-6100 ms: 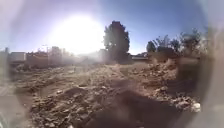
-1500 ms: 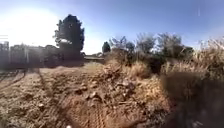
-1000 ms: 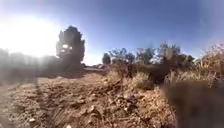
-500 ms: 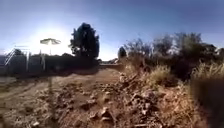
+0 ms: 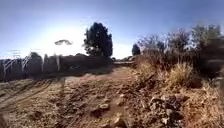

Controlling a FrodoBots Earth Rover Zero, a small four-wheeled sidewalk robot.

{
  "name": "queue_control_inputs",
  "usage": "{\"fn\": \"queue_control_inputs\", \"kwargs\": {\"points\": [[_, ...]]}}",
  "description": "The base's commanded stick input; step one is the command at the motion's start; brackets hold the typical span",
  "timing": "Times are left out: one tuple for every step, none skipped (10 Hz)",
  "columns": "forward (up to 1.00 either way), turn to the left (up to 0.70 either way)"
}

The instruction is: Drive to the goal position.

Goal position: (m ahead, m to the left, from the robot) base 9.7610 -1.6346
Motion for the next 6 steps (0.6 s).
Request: {"fn": "queue_control_inputs", "kwargs": {"points": [[0.48, 0.0], [0.48, 0.0], [0.48, 0.0], [0.48, 0.0], [0.48, 0.0], [0.49, 0.0]]}}
